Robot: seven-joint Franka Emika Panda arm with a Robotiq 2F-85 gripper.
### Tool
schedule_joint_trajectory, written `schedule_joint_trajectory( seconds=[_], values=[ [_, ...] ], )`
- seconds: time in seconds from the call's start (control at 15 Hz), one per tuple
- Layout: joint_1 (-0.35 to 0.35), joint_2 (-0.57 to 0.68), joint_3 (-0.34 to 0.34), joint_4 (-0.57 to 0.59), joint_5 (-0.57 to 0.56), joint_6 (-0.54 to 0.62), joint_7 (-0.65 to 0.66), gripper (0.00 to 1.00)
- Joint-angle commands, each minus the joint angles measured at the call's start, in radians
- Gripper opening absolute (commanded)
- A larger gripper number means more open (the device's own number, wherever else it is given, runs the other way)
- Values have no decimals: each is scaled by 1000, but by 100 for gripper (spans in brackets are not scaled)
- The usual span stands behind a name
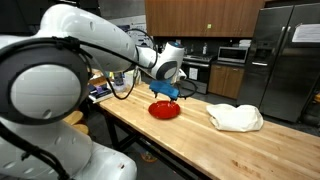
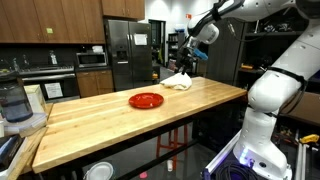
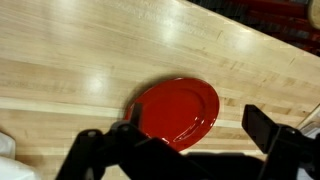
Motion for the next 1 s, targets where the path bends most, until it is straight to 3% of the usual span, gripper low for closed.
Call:
schedule_joint_trajectory(
  seconds=[0.0,0.4,0.93],
  values=[
    [-23,3,20,2,12,-4,-9,100],
    [-18,75,5,125,107,53,16,100],
    [-29,313,8,476,395,238,104,100]
  ],
)
